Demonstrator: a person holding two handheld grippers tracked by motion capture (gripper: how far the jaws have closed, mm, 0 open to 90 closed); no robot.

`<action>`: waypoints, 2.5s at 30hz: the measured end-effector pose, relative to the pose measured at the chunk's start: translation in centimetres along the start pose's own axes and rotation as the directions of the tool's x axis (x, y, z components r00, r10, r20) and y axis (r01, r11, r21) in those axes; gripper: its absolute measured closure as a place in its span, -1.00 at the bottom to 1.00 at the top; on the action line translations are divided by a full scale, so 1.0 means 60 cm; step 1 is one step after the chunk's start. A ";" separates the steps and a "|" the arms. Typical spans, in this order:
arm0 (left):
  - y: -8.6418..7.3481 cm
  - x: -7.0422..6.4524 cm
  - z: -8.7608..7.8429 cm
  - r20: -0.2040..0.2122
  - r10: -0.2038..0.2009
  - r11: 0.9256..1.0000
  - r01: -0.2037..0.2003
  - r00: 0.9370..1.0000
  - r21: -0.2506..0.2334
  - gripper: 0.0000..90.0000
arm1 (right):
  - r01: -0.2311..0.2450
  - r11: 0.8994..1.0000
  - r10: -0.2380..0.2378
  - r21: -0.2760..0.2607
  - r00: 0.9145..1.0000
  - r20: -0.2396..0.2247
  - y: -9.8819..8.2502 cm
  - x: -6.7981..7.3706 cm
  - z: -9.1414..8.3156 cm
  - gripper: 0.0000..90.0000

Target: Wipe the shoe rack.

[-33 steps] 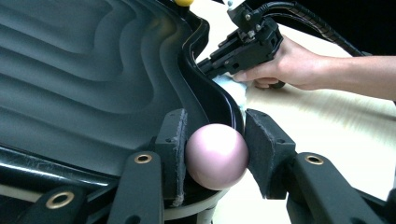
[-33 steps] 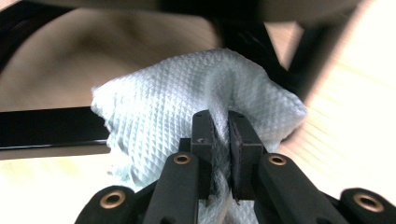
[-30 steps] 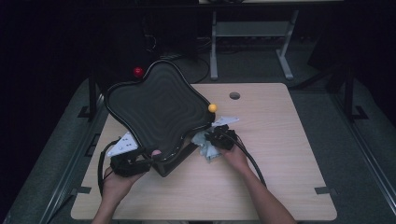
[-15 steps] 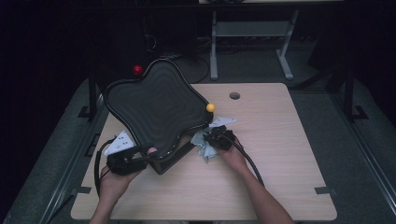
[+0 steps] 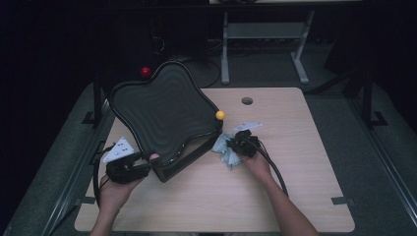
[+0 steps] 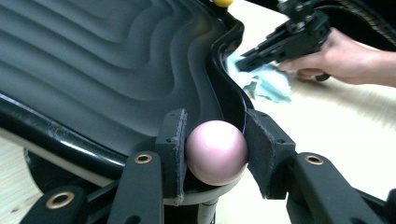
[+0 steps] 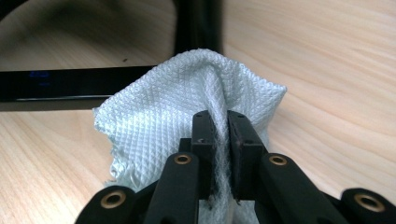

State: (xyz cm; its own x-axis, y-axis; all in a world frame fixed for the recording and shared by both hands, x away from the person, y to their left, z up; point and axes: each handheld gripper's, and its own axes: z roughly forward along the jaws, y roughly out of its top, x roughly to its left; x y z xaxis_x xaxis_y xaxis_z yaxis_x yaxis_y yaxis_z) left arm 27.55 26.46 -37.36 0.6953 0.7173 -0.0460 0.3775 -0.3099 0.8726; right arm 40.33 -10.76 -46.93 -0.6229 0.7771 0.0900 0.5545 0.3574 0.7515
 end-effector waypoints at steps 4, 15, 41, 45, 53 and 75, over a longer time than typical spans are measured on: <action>-0.003 0.010 -0.007 -0.023 -0.010 1.000 0.010 1.000 -0.002 0.33 | -0.025 1.000 0.025 -0.019 1.000 0.012 0.002 -0.013 -0.018 0.82; -0.008 0.029 -0.017 -0.059 -0.033 0.999 0.033 0.998 -0.007 0.33 | 0.015 0.997 -0.016 -0.075 1.000 -0.014 0.053 0.000 -0.022 0.82; -0.009 0.040 -0.030 -0.074 -0.059 0.998 0.057 0.996 -0.025 0.29 | 0.036 0.998 -0.039 -0.059 0.998 -0.044 0.066 0.011 -0.002 0.82; -0.009 0.040 -0.030 -0.072 -0.052 0.998 0.051 0.996 -0.022 0.33 | 0.031 0.999 -0.032 -0.018 0.998 -0.053 0.044 0.011 0.014 0.82; -0.009 0.039 -0.029 -0.073 -0.054 0.998 0.053 0.996 -0.022 0.33 | 0.020 0.996 -0.024 -0.082 0.998 -0.050 0.061 0.011 -0.002 0.82; -0.010 0.038 -0.027 -0.064 -0.050 0.998 0.049 0.997 -0.027 0.35 | 0.030 0.998 -0.034 -0.061 0.997 -0.070 0.032 0.040 0.005 0.81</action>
State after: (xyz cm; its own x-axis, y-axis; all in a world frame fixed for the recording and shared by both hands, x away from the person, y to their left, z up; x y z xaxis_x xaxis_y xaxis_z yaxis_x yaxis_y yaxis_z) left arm 27.93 29.31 -37.21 0.6351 0.7702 -0.0589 0.3945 -0.2579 0.8820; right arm 40.08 -8.02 -45.46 -0.6787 0.7262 0.1099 0.5008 0.3481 0.7925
